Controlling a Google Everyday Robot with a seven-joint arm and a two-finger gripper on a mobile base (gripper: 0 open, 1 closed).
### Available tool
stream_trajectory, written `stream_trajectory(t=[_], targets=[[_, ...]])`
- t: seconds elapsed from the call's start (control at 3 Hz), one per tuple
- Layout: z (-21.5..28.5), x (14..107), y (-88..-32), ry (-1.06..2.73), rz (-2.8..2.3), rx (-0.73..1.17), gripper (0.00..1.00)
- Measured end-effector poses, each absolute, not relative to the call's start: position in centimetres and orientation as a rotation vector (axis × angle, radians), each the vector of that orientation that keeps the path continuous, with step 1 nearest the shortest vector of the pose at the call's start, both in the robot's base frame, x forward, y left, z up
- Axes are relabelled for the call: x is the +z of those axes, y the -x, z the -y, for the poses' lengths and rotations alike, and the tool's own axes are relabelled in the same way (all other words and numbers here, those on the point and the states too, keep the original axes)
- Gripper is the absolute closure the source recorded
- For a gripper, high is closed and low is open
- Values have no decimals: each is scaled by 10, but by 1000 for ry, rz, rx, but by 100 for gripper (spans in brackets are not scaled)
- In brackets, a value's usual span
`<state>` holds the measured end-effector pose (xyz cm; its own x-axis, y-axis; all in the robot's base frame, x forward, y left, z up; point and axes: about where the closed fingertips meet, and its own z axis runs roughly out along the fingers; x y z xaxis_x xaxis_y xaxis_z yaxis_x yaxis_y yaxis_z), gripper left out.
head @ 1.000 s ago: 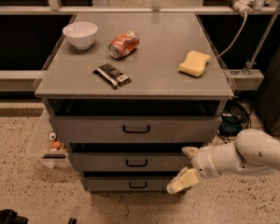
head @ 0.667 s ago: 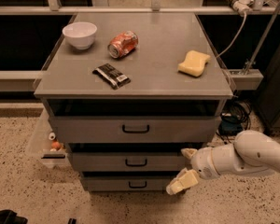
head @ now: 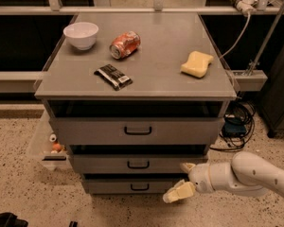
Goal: Open middle drawer
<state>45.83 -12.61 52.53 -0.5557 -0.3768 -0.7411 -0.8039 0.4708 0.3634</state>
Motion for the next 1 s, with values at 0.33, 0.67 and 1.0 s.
stream_trajectory(t=[0.33,0.67,1.0], targets=[[117,491,-477,910,-2071,1019,0],[109,484,-523,860,-1945,1002,0],[110,485,-528,856,-1931,992,0]])
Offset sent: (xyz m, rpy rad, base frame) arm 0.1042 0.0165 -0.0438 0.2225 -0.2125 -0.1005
